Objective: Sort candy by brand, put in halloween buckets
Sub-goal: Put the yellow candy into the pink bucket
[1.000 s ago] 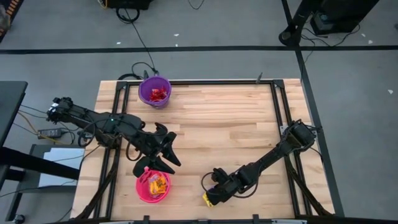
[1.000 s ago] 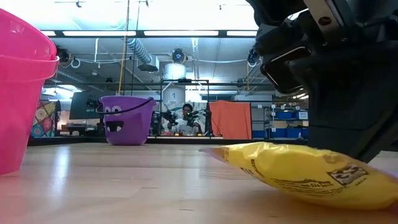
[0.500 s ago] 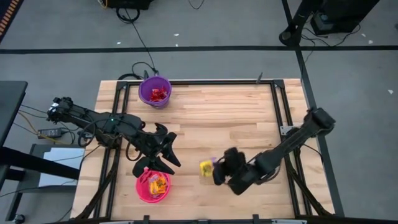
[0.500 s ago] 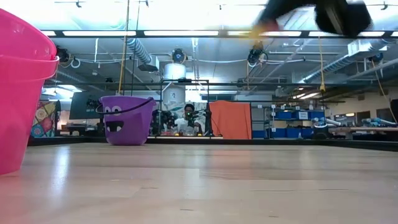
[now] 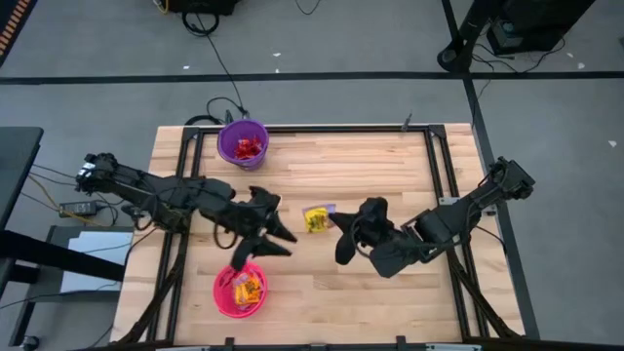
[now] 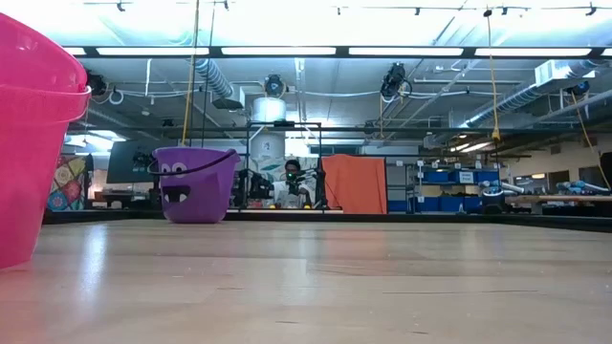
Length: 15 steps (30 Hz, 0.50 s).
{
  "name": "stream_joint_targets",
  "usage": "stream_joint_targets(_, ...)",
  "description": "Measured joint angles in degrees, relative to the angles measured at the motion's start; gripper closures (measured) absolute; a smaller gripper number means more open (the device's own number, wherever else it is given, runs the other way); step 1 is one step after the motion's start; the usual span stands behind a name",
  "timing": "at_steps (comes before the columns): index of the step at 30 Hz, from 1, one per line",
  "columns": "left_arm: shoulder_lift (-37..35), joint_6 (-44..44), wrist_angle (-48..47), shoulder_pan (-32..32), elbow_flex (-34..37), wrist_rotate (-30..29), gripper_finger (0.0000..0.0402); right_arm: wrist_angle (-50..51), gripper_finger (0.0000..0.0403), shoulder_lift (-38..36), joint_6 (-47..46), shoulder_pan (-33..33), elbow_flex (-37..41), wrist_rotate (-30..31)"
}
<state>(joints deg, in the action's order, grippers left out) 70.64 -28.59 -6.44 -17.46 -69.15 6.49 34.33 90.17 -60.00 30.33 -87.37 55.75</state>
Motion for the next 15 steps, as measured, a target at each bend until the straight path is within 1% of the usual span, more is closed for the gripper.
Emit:
stream_joint_targets(3,0.7,-0.5,-0.7,1.7,0.0,-4.6,0.022,-3.4,0.0402,0.0,5.4,-0.2,-1.2,0.3)
stream_joint_targets(6,1.1,-0.6,-2.7,3.7,0.0,-8.0,0.022,-4.0,0.0402,0.0,7.2,-0.1,-1.8,0.3)
stream_joint_targets(15,1.3,-1.9,-2.3,7.6,0.0,-8.2,0.022,-3.7,0.0402,-0.3,7.6,0.3,-1.9,-0.4)
